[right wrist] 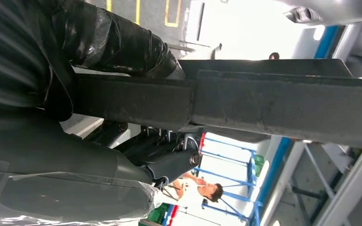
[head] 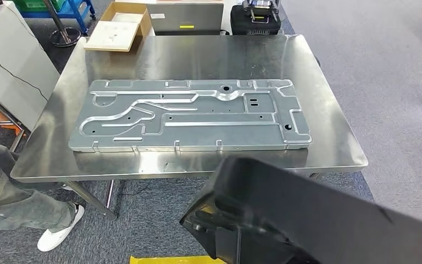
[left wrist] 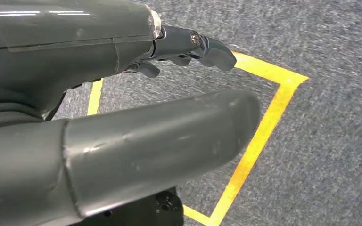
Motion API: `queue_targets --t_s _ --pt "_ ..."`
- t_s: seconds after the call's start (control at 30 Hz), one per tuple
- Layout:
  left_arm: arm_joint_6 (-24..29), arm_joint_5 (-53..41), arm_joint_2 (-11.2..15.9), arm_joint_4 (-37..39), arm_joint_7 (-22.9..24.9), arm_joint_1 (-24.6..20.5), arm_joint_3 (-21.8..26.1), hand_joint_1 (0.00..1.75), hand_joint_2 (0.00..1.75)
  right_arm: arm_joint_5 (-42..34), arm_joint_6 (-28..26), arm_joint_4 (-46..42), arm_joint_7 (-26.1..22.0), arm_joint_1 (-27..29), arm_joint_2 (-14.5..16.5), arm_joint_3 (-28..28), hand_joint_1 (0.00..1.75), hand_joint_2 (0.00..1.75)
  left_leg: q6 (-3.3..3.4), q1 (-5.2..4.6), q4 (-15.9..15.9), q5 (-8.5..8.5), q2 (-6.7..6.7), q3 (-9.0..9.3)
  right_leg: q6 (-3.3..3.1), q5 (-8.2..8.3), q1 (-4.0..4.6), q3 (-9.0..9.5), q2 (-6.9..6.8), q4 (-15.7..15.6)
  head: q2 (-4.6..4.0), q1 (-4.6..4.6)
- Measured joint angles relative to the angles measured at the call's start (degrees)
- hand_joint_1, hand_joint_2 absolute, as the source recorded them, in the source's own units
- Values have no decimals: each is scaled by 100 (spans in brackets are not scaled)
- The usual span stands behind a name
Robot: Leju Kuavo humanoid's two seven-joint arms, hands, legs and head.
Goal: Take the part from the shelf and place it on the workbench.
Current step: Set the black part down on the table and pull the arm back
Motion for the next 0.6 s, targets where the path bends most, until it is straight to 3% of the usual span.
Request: queue_targets --t_s 0.07,0.1,0.13,0.2,0.27,0.3,0.4,0.47,0.53,0.6 --pt "1 0 0 0 0 3 1 0 0 0 0 2 2 5 1 0 175 175 -2 -3 0 -87 -5 73 20 -259 -13 -463 -3 555 1 0" --pt "2 0 0 0 0 9 2 0 0 0 0 2 3 7 1 0 175 175 -11 -4 0 -141 -10 134 20 -265 -17 -584 -5 582 1 0" --pt "2 0 0 0 0 14 2 0 0 0 0 2 4 9 1 0 175 175 -23 -6 0 -201 -15 214 14 -143 -18 -605 -6 411 1 0" --pt "1 0 -7 1 0 16 2 0 0 0 1 2 2 12 0 0 175 175 -51 -8 -15 -329 -21 390 -44 450 7 -486 -8 -287 0 0" --pt "0 0 -19 3 1 3 3 0 0 1 0 5 3 19 0 2 175 175 -103 -13 -67 -432 -47 522 -132 861 60 -379 -8 -775 0 7" --pt "1 -2 -25 3 2 -1 3 0 0 1 -1 6 5 25 0 2 175 175 -137 -17 -82 -451 -58 579 -174 934 75 -350 -2 -863 0 10" --pt "2 -10 -24 2 5 -12 4 0 0 6 -10 1 9 27 0 3 175 175 -218 -34 83 -449 -53 640 -271 902 46 -174 19 -965 1 14" --pt "-4 -25 -26 2 3 -33 3 0 0 10 -20 0 8 18 1 4 175 175 -257 -25 607 -580 -29 358 -326 845 21 -60 11 -998 0 12" --pt "-11 -38 -27 2 -2 -42 3 0 0 27 -43 1 8 13 0 4 175 175 -310 -9 1320 -904 -17 -140 -351 762 20 18 5 -1004 0 10" --pt "-11 -39 -26 2 -9 -31 4 0 0 81 -97 1 11 20 -1 5 175 175 -347 8 1618 -1082 -14 -505 -341 663 13 131 13 -1006 1 10"
